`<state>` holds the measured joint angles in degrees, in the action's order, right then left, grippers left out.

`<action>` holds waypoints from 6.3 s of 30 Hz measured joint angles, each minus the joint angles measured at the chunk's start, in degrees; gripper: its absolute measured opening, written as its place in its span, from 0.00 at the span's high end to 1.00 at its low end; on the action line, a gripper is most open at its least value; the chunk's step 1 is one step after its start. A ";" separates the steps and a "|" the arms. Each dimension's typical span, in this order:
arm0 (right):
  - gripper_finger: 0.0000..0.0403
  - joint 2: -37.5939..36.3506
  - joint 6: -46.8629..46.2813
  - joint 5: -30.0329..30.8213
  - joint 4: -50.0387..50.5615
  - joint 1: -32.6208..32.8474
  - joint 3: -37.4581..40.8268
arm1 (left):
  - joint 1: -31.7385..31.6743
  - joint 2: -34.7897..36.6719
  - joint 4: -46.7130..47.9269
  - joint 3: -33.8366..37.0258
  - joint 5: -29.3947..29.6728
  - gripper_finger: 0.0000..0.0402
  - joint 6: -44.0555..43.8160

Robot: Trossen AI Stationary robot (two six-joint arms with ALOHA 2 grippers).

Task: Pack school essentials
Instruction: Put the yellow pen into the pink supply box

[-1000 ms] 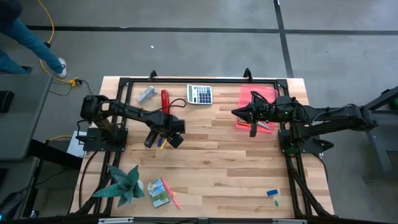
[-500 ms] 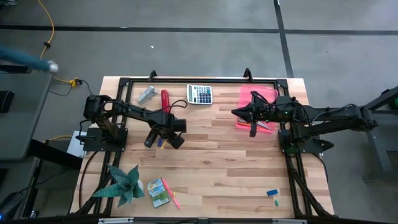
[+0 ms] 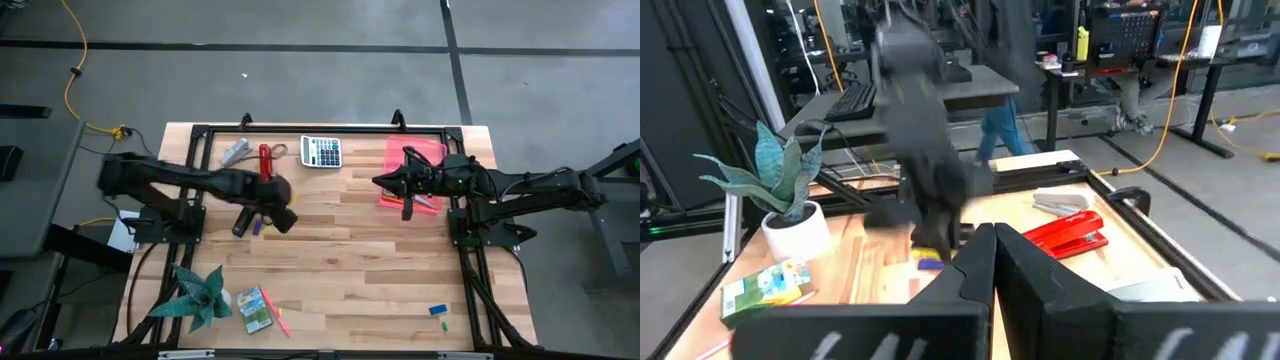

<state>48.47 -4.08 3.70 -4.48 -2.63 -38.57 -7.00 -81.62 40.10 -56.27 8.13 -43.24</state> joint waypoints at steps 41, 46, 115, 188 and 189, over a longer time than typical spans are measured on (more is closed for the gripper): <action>1.00 1.73 -6.44 -10.48 -5.75 0.07 -0.02 | 10.69 21.50 -69.42 21.88 3.20 0.99 26.09; 1.00 4.19 -8.61 -10.19 -6.19 0.07 -0.02 | 9.75 21.50 -70.01 21.88 1.52 0.99 26.05; 0.73 31.88 -7.91 -9.65 -16.30 0.42 -12.59 | -2.19 -0.76 -90.72 15.15 -9.92 0.99 22.39; 0.99 14.03 -33.58 10.20 42.21 0.39 -3.34 | -11.52 24.39 -80.16 26.12 -19.01 1.00 27.68; 0.99 14.05 -34.06 10.20 43.31 0.39 -3.34 | -11.52 24.37 -80.01 26.12 -19.00 1.00 27.84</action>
<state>62.52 -38.14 13.90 38.84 -2.24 -41.91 -18.52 -57.25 -39.91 -30.15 -10.86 -15.40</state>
